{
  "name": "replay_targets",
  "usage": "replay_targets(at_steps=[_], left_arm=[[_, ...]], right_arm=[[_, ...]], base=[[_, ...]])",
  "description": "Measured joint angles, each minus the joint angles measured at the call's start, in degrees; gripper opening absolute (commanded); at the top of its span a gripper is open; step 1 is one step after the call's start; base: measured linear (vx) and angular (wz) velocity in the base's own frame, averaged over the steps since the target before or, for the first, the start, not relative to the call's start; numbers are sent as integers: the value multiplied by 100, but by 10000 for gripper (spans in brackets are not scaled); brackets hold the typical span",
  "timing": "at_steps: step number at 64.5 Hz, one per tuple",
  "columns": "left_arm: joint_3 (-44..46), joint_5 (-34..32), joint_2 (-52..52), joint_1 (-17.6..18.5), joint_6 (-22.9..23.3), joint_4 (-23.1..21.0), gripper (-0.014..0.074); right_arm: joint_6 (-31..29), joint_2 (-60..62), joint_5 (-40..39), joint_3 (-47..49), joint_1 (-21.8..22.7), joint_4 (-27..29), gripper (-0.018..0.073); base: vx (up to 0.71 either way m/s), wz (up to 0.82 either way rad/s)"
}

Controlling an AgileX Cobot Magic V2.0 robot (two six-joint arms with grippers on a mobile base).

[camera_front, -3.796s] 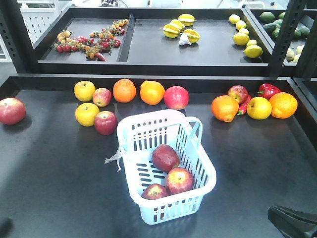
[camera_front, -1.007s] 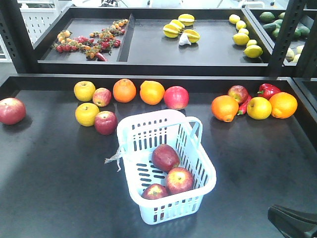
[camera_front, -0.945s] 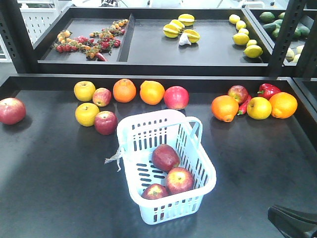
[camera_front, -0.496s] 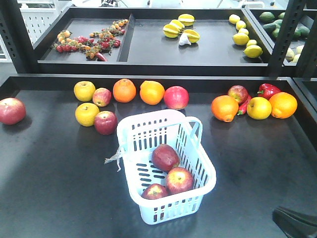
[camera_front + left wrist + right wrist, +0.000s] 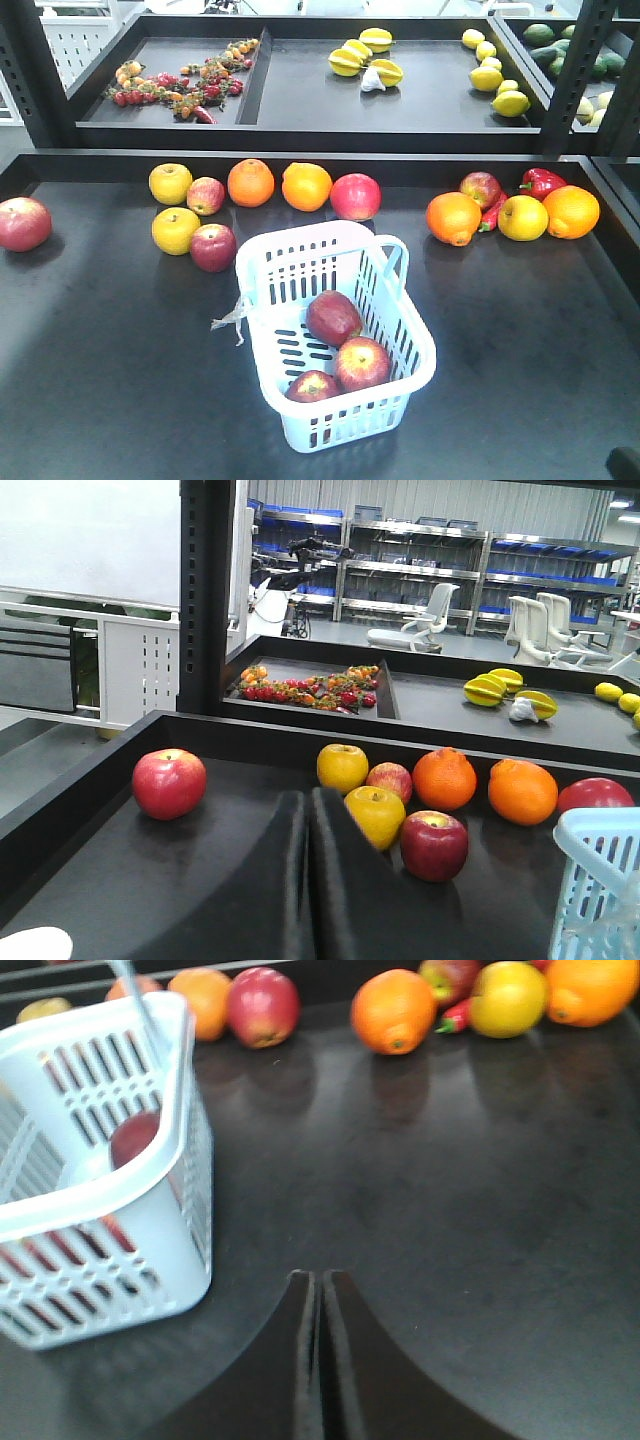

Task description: Pick three apples into basket with both arms

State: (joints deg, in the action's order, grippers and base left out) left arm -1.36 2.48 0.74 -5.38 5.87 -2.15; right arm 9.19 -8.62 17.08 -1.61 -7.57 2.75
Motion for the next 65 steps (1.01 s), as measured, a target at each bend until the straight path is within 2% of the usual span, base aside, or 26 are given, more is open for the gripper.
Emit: replay_targets(at_steps=[7,25,40,65], left_arm=[[0,0,0,0,0,0,-6],[0,2,0,0,0,0,-6],[0,0,0,0,0,0,-6],[0,0,0,0,0,0,-6]], right_arm=[[219,283,-201,-6,264,-143,-4],[278,924,-1017,-8,1122,-492,-4],[262,923,-1771,-8,1181,-978,-4],[263,923,-1883,-8,1181,-972,-4]], base=[[0,0],[0,0],[0,0],[0,0]])
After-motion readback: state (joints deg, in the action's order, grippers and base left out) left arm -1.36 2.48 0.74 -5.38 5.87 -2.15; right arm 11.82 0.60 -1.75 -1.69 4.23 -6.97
